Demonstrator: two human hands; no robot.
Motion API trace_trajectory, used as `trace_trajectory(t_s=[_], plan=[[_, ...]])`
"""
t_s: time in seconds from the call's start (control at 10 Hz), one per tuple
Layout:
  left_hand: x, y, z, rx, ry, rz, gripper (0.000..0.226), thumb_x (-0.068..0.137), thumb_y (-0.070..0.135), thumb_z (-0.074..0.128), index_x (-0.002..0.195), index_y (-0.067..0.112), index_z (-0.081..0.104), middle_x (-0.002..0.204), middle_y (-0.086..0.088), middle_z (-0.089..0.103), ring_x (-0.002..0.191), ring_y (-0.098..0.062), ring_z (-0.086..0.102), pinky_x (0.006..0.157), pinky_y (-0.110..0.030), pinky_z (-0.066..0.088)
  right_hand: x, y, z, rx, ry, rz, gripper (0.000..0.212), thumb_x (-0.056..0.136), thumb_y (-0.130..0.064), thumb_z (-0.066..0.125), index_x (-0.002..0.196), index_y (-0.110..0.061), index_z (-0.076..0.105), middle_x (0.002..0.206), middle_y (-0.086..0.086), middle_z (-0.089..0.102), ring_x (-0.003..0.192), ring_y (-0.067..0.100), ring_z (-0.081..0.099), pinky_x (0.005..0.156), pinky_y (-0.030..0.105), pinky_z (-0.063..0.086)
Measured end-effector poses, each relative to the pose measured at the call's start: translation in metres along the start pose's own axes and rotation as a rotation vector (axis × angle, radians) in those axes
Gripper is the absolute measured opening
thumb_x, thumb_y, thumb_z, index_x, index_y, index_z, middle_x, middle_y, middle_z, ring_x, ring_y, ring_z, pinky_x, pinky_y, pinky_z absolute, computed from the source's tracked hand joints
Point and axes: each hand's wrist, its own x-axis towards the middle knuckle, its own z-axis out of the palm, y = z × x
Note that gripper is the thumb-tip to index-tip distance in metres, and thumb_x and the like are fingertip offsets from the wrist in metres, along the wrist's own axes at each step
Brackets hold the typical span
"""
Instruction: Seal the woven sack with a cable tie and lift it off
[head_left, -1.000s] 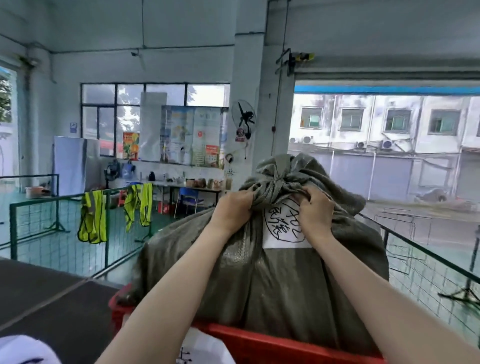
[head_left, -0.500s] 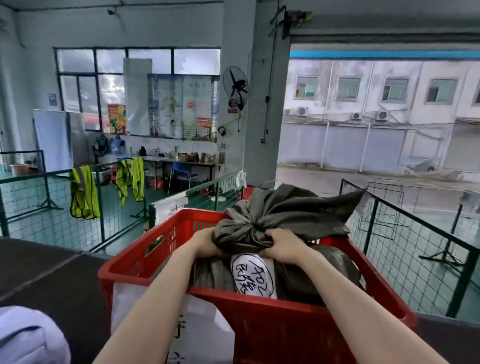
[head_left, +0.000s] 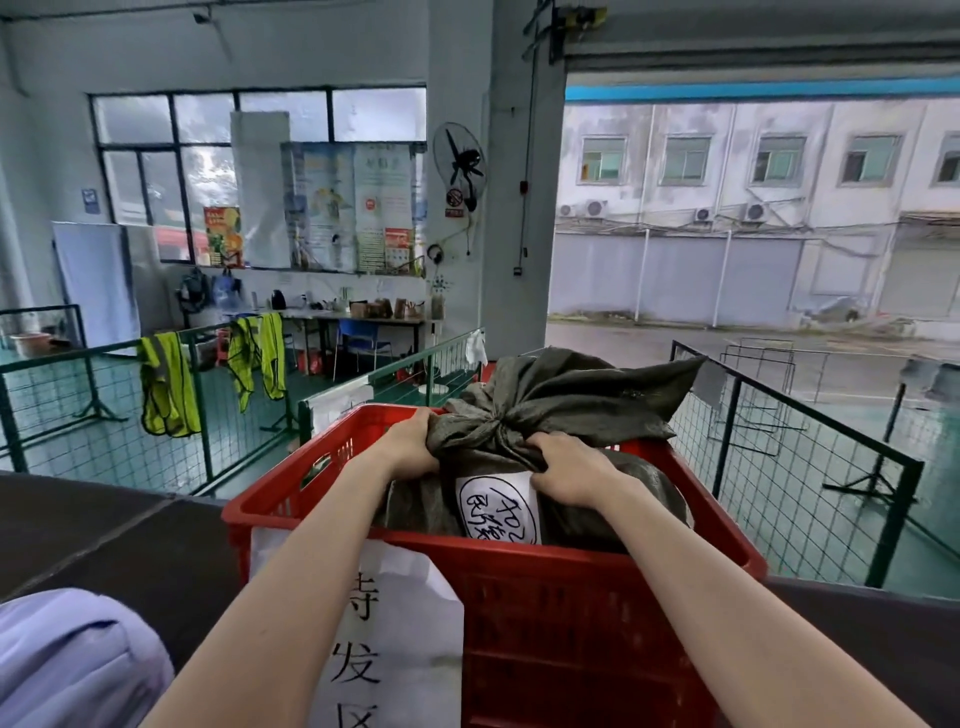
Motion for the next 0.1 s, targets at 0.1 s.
trace_trajectory(t_s=[0.1], plan=[[-0.0042,0.0032,-0.0076,0.006,0.012,0.009,0.073,0.076,0.009,0.064,0.140,0.012,0.029,0.134,-0.018,0.048,0.120,-0.032,0.050,0.101,-0.038,0.044,-0.0102,-0.0016,-0.0093,-0.001,0.010,-0.011,0.055,0.087,-0.025,0.053,0.139,-0.016,0.040,0.139,0.011,0.044,0.130,0.030,0.043,0.106,0.043,0.039]])
